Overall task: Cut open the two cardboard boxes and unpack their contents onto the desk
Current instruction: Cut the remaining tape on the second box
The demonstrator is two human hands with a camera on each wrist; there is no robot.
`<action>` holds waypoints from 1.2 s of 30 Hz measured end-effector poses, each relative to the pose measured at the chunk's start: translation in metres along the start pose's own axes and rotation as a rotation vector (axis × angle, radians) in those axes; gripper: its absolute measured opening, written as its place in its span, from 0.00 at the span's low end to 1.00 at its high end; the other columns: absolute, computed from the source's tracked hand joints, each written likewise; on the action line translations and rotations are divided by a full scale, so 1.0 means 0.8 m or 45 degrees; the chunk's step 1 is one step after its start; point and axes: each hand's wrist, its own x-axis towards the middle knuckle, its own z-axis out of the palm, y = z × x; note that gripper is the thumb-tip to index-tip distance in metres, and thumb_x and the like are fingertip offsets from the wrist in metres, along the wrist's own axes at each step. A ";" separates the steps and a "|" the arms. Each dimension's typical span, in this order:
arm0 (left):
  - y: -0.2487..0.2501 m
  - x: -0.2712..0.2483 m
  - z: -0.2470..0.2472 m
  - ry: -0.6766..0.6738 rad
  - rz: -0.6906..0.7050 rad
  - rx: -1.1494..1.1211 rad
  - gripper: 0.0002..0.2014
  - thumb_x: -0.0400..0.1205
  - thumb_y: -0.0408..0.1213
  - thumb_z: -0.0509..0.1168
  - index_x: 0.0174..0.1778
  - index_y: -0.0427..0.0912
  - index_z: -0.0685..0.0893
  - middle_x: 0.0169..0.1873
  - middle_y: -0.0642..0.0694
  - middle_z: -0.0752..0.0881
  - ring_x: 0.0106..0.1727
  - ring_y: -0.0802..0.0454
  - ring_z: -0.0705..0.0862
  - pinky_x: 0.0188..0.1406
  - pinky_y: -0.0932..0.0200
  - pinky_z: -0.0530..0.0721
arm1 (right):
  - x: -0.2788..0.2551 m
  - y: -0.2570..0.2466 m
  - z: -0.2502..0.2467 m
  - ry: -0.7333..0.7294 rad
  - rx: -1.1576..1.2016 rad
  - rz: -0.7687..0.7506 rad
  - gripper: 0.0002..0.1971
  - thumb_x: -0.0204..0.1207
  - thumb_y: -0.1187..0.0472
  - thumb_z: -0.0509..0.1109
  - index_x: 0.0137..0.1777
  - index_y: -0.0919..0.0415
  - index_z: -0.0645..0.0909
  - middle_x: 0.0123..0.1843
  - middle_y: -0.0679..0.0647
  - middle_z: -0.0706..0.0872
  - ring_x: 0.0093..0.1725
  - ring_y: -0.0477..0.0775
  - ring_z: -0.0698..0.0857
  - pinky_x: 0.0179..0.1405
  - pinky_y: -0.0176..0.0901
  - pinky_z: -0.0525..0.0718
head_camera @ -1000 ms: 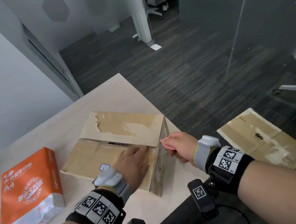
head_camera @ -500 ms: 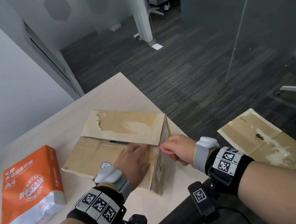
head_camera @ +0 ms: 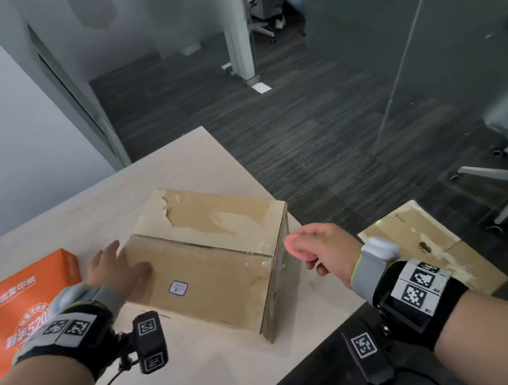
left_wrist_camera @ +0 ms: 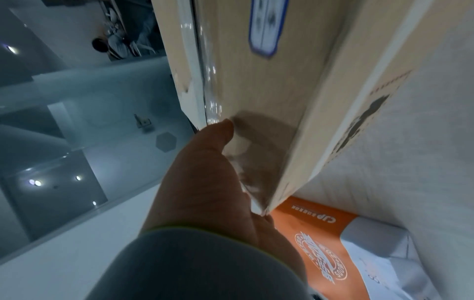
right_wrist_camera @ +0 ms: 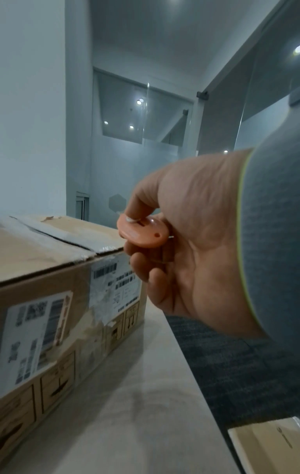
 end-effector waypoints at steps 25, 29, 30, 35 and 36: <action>-0.094 -0.039 -0.016 -0.966 0.155 -1.428 0.23 0.86 0.58 0.62 0.57 0.42 0.92 0.53 0.44 0.93 0.54 0.47 0.92 0.44 0.53 0.80 | 0.042 -0.079 0.306 -0.180 0.099 0.068 0.12 0.77 0.54 0.77 0.55 0.61 0.85 0.34 0.56 0.86 0.30 0.53 0.80 0.24 0.41 0.71; -0.100 -0.030 -0.015 -1.067 0.082 -1.585 0.23 0.89 0.57 0.60 0.60 0.42 0.90 0.53 0.45 0.94 0.56 0.45 0.93 0.40 0.55 0.83 | 0.047 -0.086 0.315 0.024 -0.379 -0.089 0.16 0.73 0.44 0.78 0.43 0.54 0.80 0.33 0.47 0.84 0.31 0.49 0.80 0.30 0.44 0.77; -0.101 -0.027 -0.014 -1.047 0.084 -1.605 0.22 0.89 0.56 0.60 0.61 0.41 0.88 0.53 0.46 0.94 0.53 0.48 0.93 0.39 0.56 0.84 | 0.048 -0.085 0.313 0.081 -0.505 -0.132 0.17 0.72 0.42 0.78 0.39 0.53 0.76 0.32 0.45 0.80 0.31 0.48 0.78 0.32 0.45 0.77; -0.114 -0.007 0.000 -0.860 -0.056 -1.741 0.12 0.83 0.48 0.71 0.54 0.42 0.86 0.38 0.52 0.87 0.34 0.58 0.85 0.27 0.63 0.81 | 0.037 -0.077 0.277 -0.010 -1.016 -0.125 0.16 0.72 0.41 0.75 0.38 0.52 0.79 0.36 0.46 0.84 0.35 0.45 0.80 0.42 0.48 0.82; -0.118 -0.002 0.004 -0.874 -0.092 -1.786 0.10 0.83 0.46 0.72 0.52 0.43 0.88 0.36 0.52 0.86 0.33 0.59 0.84 0.26 0.65 0.81 | 0.034 -0.074 0.268 -0.049 -1.172 -0.132 0.14 0.73 0.40 0.74 0.40 0.49 0.81 0.40 0.43 0.84 0.39 0.43 0.81 0.44 0.45 0.83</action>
